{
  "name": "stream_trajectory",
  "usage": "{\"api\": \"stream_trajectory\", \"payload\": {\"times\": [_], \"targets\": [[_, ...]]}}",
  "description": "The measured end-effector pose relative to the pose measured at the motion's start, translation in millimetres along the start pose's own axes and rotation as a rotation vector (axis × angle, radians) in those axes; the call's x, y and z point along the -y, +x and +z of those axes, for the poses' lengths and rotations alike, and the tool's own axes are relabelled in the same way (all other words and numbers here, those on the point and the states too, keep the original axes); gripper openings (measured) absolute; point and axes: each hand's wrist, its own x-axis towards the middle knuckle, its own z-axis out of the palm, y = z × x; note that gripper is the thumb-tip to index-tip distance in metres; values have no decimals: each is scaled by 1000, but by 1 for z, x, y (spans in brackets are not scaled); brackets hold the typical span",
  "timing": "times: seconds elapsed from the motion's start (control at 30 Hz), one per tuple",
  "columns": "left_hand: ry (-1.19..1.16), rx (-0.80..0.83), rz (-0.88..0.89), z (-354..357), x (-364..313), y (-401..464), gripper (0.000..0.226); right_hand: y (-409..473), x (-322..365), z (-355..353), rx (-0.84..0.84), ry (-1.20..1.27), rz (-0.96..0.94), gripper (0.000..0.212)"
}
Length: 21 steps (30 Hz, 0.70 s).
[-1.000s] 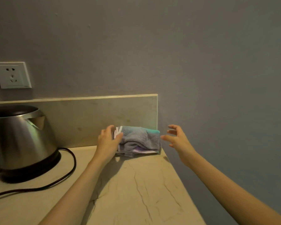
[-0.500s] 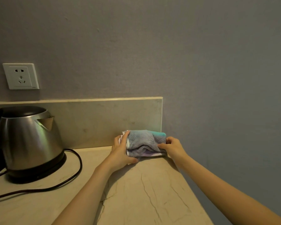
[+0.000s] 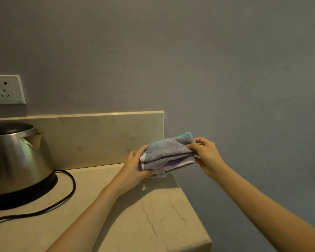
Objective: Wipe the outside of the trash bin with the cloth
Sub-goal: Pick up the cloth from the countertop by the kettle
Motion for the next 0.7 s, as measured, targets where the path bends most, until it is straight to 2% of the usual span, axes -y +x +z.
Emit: {"api": "stream_trajectory", "payload": {"times": [0.17,0.3,0.57,0.7], "targets": [[-435,122,-40,17,-45,2,57,-16,29,-47,-83,121,-89,21],[-635,53,-119,42,-82,6,42,-30,41,-93,-131,219,-111,20],[-868,21,-337,158,-157,7,72,-69,56,-195,-85,270,-102,20],[-940,220,-422,225,-192,-5,68,-94,62,-274,-106,239,-61,18]]}}
